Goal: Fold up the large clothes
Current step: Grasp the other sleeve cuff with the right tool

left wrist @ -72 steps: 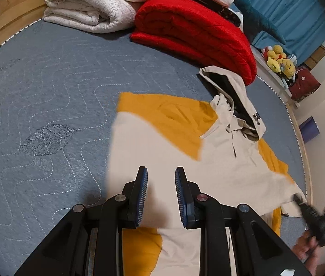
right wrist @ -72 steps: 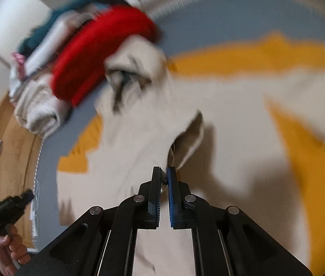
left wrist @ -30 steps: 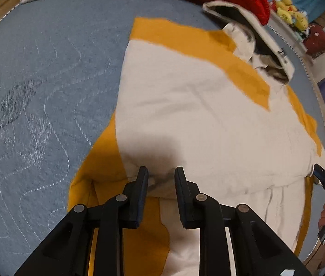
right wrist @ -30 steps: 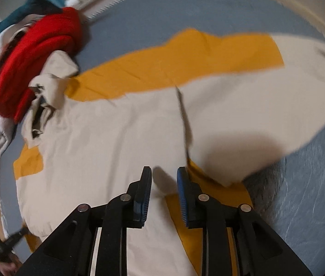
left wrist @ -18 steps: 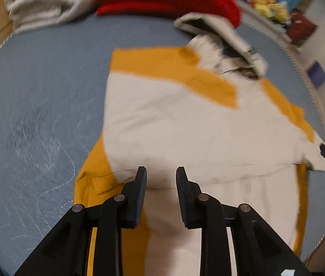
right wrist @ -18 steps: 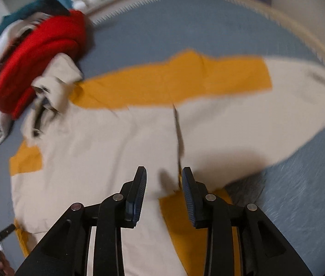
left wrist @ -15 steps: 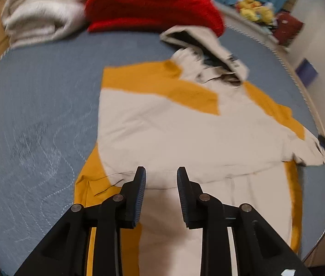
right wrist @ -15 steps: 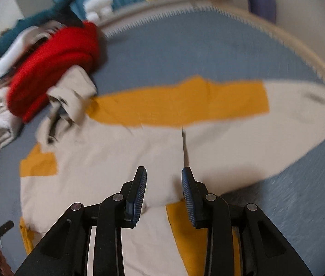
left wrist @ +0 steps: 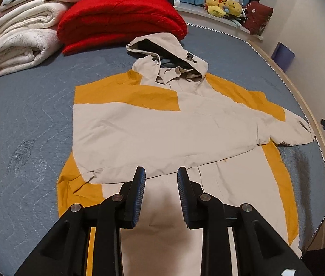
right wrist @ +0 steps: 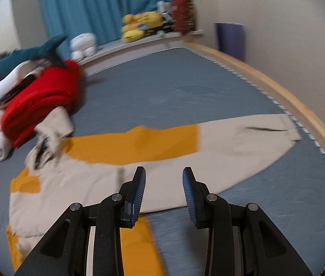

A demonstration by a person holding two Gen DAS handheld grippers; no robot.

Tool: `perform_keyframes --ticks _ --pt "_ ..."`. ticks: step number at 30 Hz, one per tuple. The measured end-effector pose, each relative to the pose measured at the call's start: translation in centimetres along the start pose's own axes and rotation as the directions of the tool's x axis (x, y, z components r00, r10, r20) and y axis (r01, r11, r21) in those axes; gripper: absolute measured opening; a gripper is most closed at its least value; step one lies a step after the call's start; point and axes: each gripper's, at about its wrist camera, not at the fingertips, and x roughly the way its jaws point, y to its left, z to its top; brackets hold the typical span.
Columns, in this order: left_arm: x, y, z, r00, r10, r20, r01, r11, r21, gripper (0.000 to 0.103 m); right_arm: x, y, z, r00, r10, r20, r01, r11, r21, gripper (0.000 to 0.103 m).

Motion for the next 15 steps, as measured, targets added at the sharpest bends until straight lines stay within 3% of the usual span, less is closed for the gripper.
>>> perform_keyframes --ticks 5,8,11,15 --pt "1.2 0.2 0.0 1.0 0.013 -0.027 -0.014 1.0 -0.014 0.026 0.1 -9.3 2.5 0.99 -0.119 0.079 0.11 0.988 0.107 0.035" --pt "1.9 0.1 0.0 0.999 0.009 -0.041 -0.009 1.0 -0.01 0.026 1.0 -14.3 2.7 0.984 -0.159 0.081 0.139 0.968 0.208 0.035" --pt "2.5 -0.4 0.0 0.999 0.006 -0.053 -0.006 1.0 0.006 0.026 2.6 -18.5 1.8 0.989 -0.14 0.049 0.115 0.934 0.338 0.034" --pt "3.6 -0.7 0.1 0.997 -0.002 -0.071 0.002 1.0 0.004 0.026 5.1 -21.2 0.6 0.995 -0.096 0.036 0.072 0.904 0.421 0.035"
